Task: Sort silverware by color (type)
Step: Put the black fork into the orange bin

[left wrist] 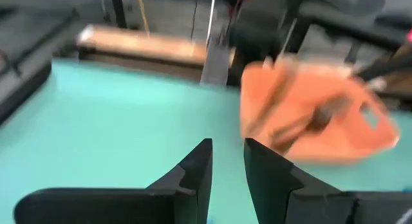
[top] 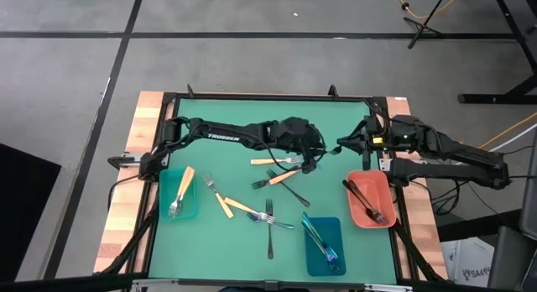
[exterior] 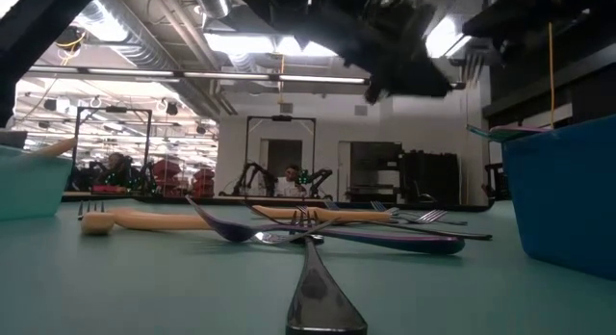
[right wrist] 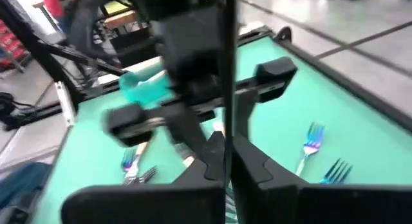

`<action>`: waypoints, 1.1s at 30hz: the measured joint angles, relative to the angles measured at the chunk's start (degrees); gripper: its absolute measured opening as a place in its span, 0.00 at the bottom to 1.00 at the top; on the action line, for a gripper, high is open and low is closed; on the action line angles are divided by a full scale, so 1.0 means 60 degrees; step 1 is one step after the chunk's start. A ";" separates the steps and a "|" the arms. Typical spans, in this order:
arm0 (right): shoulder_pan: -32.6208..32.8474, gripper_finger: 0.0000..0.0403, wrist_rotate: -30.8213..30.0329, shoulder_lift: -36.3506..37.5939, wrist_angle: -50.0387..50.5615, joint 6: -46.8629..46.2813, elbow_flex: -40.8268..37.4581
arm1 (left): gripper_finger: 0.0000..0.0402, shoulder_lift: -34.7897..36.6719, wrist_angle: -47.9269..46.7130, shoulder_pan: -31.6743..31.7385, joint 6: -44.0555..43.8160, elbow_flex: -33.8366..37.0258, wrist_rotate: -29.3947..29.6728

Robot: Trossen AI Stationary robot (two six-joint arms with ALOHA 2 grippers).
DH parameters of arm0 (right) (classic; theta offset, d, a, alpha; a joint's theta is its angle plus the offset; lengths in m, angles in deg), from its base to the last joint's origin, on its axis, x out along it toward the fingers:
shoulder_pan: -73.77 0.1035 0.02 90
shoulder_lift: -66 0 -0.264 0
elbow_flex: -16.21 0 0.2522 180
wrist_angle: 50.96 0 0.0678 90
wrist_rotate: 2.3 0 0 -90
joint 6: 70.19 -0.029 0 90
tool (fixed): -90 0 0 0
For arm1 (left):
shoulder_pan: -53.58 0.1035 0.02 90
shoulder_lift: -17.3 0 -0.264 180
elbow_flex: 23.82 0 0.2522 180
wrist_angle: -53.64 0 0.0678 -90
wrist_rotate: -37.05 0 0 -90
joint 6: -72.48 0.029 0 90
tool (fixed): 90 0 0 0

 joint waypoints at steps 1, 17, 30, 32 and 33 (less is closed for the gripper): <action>0.0007 0.00 0.0016 0.0069 0.0145 -0.0078 0.0005 | 0.21 0.0000 -0.0333 0.0033 0.0046 0.0000 -0.0080; 0.0007 0.00 0.1161 0.0334 0.2499 -0.3143 0.0005 | 0.21 0.0000 -0.3971 0.0010 0.1153 0.0000 -0.0187; 0.0293 0.00 0.1744 0.0227 0.3504 -0.4640 0.0002 | 0.21 0.0970 -0.6277 0.0007 0.1753 -0.0007 0.0053; 0.0722 0.00 0.1734 0.0085 0.3499 -0.4933 0.0002 | 0.21 0.1203 -0.6813 0.0007 0.1873 -0.0007 0.0277; 0.0982 0.00 0.1737 -0.0007 0.3503 -0.5094 0.0002 | 0.21 0.1362 -0.7069 0.0007 0.1951 -0.0005 0.0355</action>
